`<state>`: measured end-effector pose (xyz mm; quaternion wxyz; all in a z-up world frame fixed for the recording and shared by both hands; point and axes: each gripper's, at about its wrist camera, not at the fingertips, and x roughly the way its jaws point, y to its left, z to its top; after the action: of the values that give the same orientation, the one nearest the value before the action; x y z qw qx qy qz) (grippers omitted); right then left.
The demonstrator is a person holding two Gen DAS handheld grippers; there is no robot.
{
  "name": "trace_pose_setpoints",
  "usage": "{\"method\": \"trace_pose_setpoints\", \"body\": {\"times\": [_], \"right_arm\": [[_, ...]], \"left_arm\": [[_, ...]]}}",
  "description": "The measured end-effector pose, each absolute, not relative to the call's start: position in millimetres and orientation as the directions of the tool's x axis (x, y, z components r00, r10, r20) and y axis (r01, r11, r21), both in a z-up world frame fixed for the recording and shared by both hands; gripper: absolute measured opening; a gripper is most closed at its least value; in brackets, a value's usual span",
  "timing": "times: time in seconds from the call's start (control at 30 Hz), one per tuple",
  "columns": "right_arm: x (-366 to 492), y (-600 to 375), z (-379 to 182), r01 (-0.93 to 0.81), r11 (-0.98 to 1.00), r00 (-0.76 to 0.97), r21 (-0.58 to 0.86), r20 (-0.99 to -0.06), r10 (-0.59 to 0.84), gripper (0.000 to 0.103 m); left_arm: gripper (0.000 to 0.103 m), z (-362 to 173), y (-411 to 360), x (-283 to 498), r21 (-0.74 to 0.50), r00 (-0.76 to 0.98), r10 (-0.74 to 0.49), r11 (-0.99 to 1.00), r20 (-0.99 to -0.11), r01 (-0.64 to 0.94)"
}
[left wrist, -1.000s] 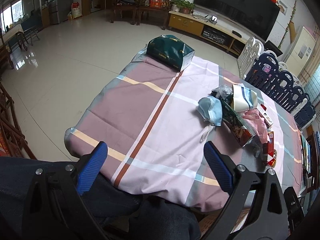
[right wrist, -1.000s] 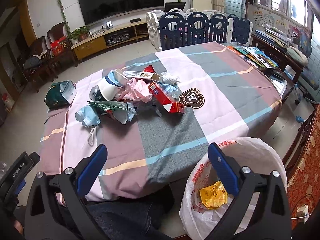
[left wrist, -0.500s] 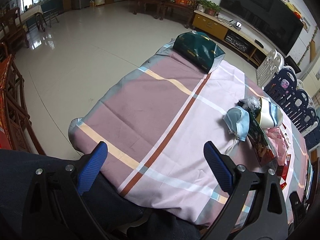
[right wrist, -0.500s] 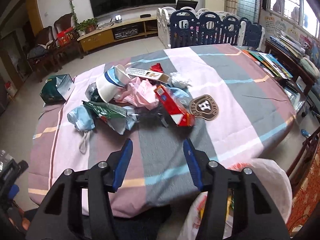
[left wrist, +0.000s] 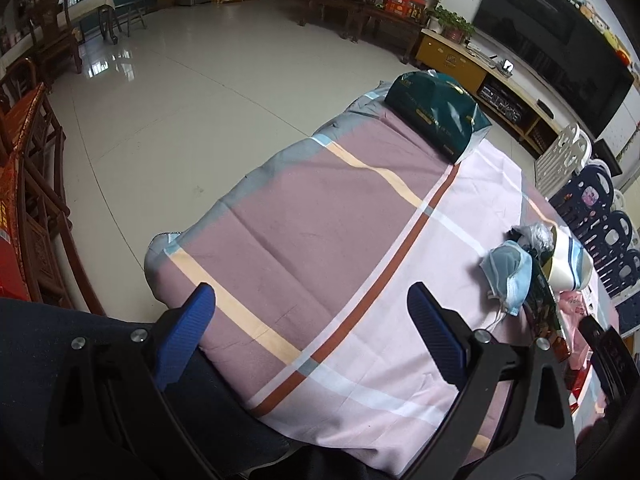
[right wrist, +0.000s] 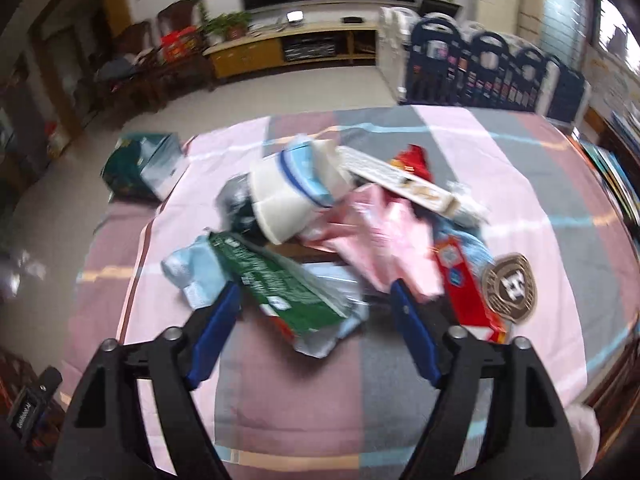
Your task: Collect trash
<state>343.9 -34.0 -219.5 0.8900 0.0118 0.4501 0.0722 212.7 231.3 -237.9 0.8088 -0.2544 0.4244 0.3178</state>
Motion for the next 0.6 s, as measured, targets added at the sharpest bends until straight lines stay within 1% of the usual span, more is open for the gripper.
{"method": "trace_pose_setpoints", "body": {"times": [0.17, 0.2, 0.23, 0.3, 0.33, 0.37, 0.4, 0.5, 0.6], "right_arm": [[362, 7, -253, -0.241, 0.970, 0.500, -0.030, -0.861, 0.098, 0.084], [363, 11, -258, -0.257, 0.965, 0.494, -0.044, -0.865, 0.092, 0.082], [362, 13, -260, -0.265, 0.963, 0.495, -0.055, -0.864, 0.087, 0.076], [359, 15, -264, -0.275, 0.960, 0.487, -0.063, -0.869, 0.082, 0.046], [357, 15, -267, -0.280, 0.959, 0.465, -0.048, -0.880, 0.092, 0.039], [356, 14, -269, -0.284, 0.958, 0.445, -0.028, -0.889, 0.106, 0.026], [354, 12, -272, -0.286, 0.958, 0.430, -0.009, -0.895, 0.120, 0.016], [345, 8, -272, -0.284, 0.958, 0.405, 0.047, -0.899, 0.165, 0.009], [329, 1, -269, -0.265, 0.953, 0.374, 0.149, -0.895, 0.244, 0.008]], "left_arm": [[0.096, -245, 239, 210, -0.159, 0.419, 0.280, 0.637, -0.864, -0.754], [0.096, -246, 239, 209, -0.161, 0.418, 0.279, 0.633, -0.865, -0.757], [0.096, -246, 240, 209, -0.164, 0.418, 0.278, 0.630, -0.865, -0.759], [0.096, -246, 239, 208, -0.167, 0.420, 0.276, 0.631, -0.864, -0.758], [0.096, -246, 239, 208, -0.167, 0.422, 0.276, 0.633, -0.864, -0.756], [0.096, -246, 238, 209, -0.167, 0.423, 0.274, 0.636, -0.864, -0.754], [0.096, -246, 237, 209, -0.168, 0.424, 0.272, 0.638, -0.864, -0.751], [0.096, -245, 237, 209, -0.168, 0.426, 0.272, 0.639, -0.863, -0.750], [0.096, -245, 238, 207, -0.176, 0.427, 0.272, 0.630, -0.862, -0.756]]}}
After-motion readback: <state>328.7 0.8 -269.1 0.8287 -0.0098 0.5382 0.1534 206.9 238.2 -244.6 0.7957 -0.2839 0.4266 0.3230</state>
